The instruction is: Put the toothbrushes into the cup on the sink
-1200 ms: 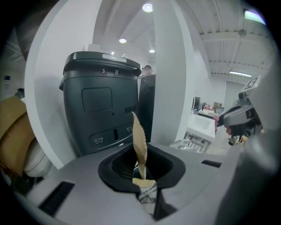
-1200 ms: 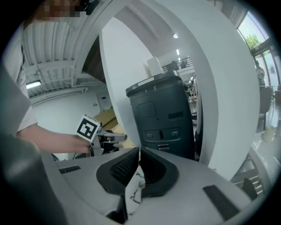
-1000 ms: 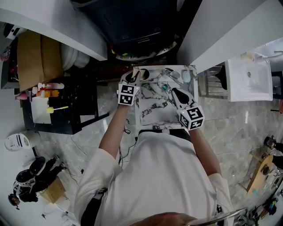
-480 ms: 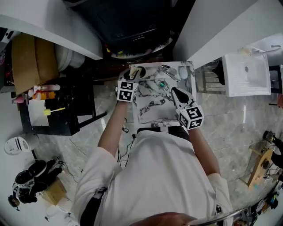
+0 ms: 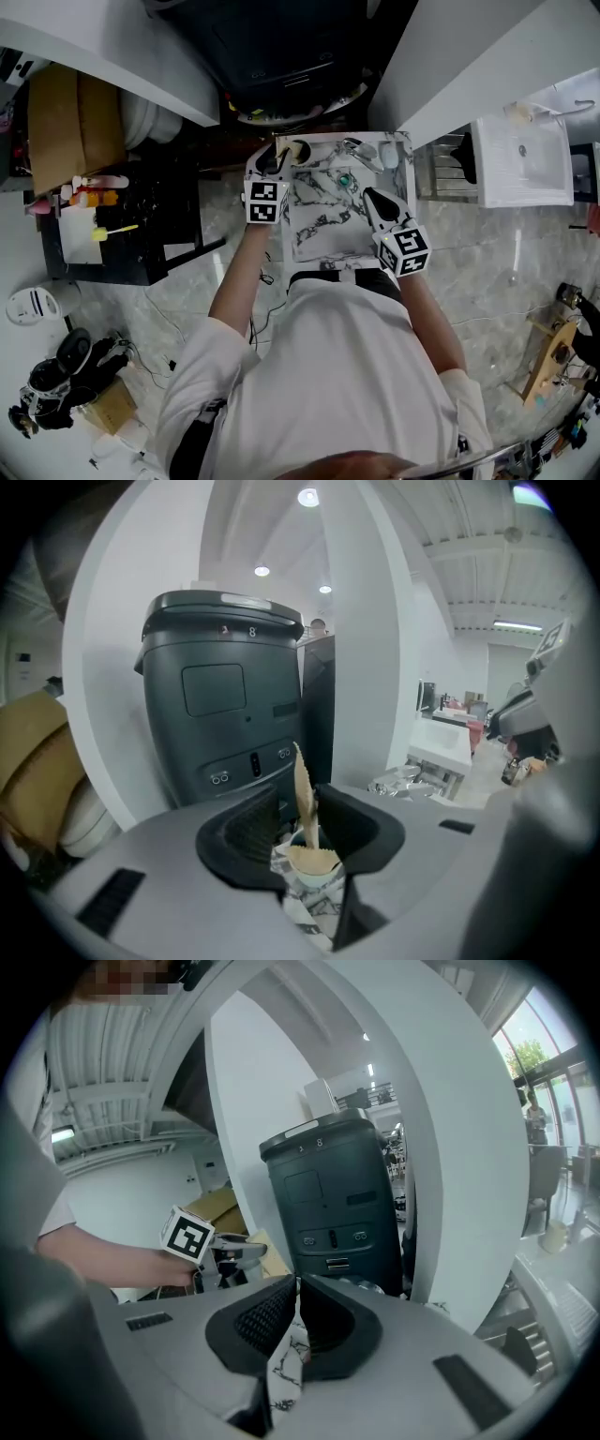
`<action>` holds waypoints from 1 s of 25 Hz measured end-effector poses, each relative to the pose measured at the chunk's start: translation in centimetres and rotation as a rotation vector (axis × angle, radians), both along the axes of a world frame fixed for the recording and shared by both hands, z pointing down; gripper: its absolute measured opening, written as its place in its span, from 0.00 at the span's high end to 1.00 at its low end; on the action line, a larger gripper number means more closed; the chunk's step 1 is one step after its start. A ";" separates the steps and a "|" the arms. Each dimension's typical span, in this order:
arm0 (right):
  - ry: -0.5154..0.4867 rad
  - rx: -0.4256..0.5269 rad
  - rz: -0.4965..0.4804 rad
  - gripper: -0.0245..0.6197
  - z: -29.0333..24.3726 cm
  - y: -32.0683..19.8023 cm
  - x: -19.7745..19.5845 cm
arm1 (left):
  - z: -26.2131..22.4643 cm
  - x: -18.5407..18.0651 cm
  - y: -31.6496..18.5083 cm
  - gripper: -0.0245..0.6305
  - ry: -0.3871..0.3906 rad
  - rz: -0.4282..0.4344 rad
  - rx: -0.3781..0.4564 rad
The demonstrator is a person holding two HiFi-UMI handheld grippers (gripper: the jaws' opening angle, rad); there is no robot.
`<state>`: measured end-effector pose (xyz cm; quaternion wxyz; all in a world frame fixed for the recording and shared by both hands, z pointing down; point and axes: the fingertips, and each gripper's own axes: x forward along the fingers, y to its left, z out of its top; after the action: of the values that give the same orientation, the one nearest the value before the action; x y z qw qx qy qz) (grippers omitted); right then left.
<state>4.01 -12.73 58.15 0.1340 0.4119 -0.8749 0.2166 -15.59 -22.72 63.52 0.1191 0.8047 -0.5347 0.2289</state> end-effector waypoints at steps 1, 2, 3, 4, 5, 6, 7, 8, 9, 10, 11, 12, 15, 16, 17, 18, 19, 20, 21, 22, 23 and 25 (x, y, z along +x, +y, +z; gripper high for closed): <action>-0.001 0.000 0.000 0.90 0.0 0.1 -0.1 | -0.4 -0.2 0.1 0.77 -0.001 -0.007 0.016; -0.001 0.000 -0.001 0.90 0.0 0.2 -0.1 | -0.8 -0.4 0.2 0.80 -0.004 -0.014 0.030; -0.001 0.000 -0.002 0.90 0.0 0.3 -0.2 | -1.1 -0.6 0.3 0.85 -0.006 -0.018 0.038; -0.001 0.001 -0.002 0.90 0.0 0.3 -0.2 | -1.3 -0.6 0.3 0.86 -0.005 -0.018 0.041; -0.001 0.001 -0.002 0.90 0.0 0.4 -0.2 | -1.3 -0.6 0.4 0.86 -0.004 -0.015 0.039; -0.001 0.001 -0.002 0.90 0.1 0.4 -0.3 | -1.3 -0.6 0.4 0.87 -0.002 -0.011 0.036; 0.000 0.001 -0.002 0.90 0.1 0.5 -0.2 | -1.2 -0.6 0.4 0.87 -0.002 -0.006 0.033; 0.002 0.000 -0.002 0.90 0.2 0.5 -0.2 | -1.1 -0.5 0.4 0.87 -0.003 -0.001 0.031; 0.004 0.000 -0.002 0.90 0.3 0.6 -0.1 | -1.0 -0.4 0.4 0.87 -0.004 0.004 0.029; 0.005 0.000 -0.001 0.90 0.3 0.6 -0.1 | -0.8 -0.3 0.3 0.88 -0.008 0.010 0.026; 0.005 0.000 0.000 0.90 0.3 0.6 0.0 | -0.6 -0.2 0.3 0.88 -0.013 0.017 0.021; 0.004 0.001 0.001 0.90 0.3 0.6 0.0 | -0.3 0.0 0.3 0.88 -0.020 0.025 0.014; 0.003 -0.001 0.007 0.90 0.2 0.7 0.1 | 0.6 0.5 0.3 0.88 -0.063 0.066 -0.019; 0.004 -0.002 0.008 0.90 0.3 0.8 0.1 | 0.9 0.6 0.2 0.88 -0.078 0.080 -0.028; 0.004 -0.003 0.010 0.90 0.3 0.9 0.1 | 1.3 0.8 0.3 0.88 -0.091 0.092 -0.036; 0.005 -0.003 0.011 0.90 0.3 0.9 0.1 | 1.7 0.9 0.3 0.88 -0.101 0.101 -0.045; 0.005 -0.004 0.012 0.90 0.3 1.0 0.1 | 2.0 1.0 0.3 0.88 -0.111 0.109 -0.054; 0.006 -0.004 0.013 0.90 0.3 1.0 0.2 | 2.4 1.1 0.3 0.88 -0.122 0.115 -0.063; 0.007 -0.004 0.014 0.90 0.3 1.0 0.2 | 2.8 1.2 0.4 0.88 -0.132 0.123 -0.073; 0.008 -0.003 0.016 0.90 0.3 1.0 0.3 | 3.2 1.4 0.4 0.88 -0.143 0.129 -0.087; 0.009 -0.004 0.017 0.90 0.4 1.1 0.3 | 3.7 1.4 0.5 0.87 -0.153 0.134 -0.103; 0.011 -0.006 0.019 0.90 0.5 1.2 0.4 | 4.4 1.4 0.6 0.87 -0.170 0.134 -0.127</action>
<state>4.43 -11.50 58.62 0.1383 0.4210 -0.8695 0.2183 -14.22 -22.09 67.95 0.1086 0.8071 -0.4724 0.3370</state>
